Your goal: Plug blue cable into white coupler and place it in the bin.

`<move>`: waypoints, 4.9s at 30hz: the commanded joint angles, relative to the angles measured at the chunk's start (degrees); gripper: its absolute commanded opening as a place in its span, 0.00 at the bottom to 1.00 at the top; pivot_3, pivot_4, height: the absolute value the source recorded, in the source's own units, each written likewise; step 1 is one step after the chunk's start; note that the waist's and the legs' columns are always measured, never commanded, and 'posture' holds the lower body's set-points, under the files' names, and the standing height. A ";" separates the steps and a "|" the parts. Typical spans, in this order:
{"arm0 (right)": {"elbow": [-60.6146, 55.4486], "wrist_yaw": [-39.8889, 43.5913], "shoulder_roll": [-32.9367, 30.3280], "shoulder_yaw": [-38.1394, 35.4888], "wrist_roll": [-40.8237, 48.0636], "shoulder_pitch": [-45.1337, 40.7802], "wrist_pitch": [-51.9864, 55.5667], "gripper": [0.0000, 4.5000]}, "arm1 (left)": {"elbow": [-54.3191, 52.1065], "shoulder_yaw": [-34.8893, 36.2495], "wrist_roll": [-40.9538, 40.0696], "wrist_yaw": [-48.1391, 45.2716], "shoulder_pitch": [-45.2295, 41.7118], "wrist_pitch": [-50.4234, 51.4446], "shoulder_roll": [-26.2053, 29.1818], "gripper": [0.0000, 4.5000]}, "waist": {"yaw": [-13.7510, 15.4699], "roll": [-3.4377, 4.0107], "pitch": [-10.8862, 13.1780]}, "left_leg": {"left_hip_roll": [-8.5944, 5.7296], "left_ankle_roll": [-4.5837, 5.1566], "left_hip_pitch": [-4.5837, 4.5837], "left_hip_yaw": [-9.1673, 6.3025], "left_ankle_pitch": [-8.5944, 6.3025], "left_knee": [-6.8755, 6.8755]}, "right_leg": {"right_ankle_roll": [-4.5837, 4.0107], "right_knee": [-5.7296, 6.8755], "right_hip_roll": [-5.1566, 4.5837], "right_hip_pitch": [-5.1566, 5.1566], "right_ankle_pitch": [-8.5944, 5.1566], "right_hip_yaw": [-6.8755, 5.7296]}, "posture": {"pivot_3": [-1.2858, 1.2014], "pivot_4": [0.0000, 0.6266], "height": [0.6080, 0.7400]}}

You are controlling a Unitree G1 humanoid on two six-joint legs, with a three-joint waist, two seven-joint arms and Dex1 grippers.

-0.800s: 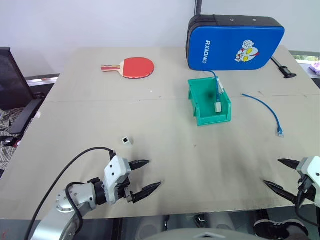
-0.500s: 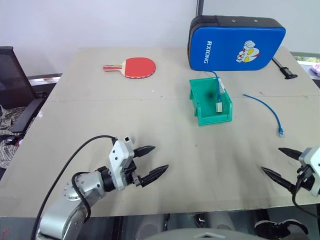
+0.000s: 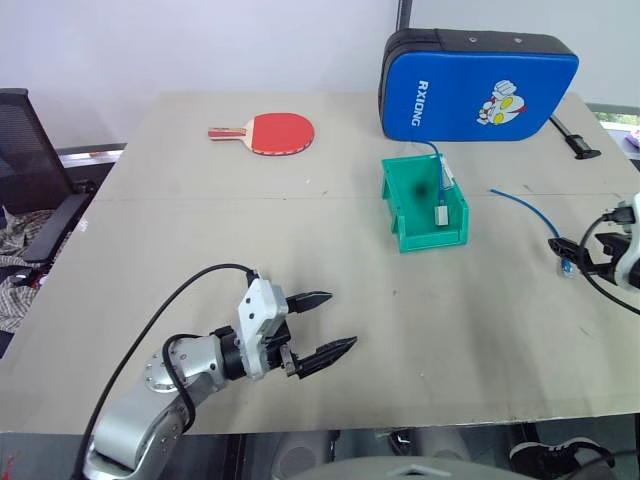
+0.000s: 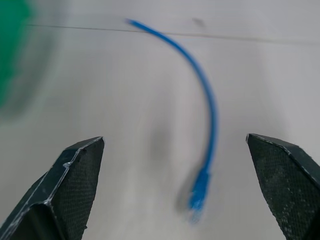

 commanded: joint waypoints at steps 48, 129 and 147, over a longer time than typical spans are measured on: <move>-3.52 54.70 -17.53 50.51 -10.85 -19.53 -48.46 0.02 | 0.00 -0.71 2.28 -0.05 -0.19 -4.09 0.39 1.00 | -2.88 -0.33 0.34 | 0.56 0.19 1.15 0.89 -0.14 -0.70 | -0.02 0.15 -0.24 0.24 0.31 1.00 | 0.52 0.24 1.00; -36.62 -12.83 19.19 18.87 57.72 15.57 -15.41 0.00 | 15.99 -0.11 -21.32 -11.64 -34.55 32.26 -2.90 0.21 | -1.55 -0.62 0.31 | 0.22 0.21 0.10 0.90 -0.12 0.17 | -0.06 0.23 0.16 -0.34 0.27 0.80 | 0.52 0.24 1.00; -29.38 -4.89 16.50 17.36 48.94 14.46 -19.18 0.00 | 28.77 17.34 5.04 -11.26 -10.01 -8.68 8.56 0.70 | -1.24 -0.63 0.30 | 0.30 0.34 0.06 1.11 -0.20 0.10 | -0.13 0.12 0.02 -0.42 0.27 0.85 | 0.52 0.24 1.00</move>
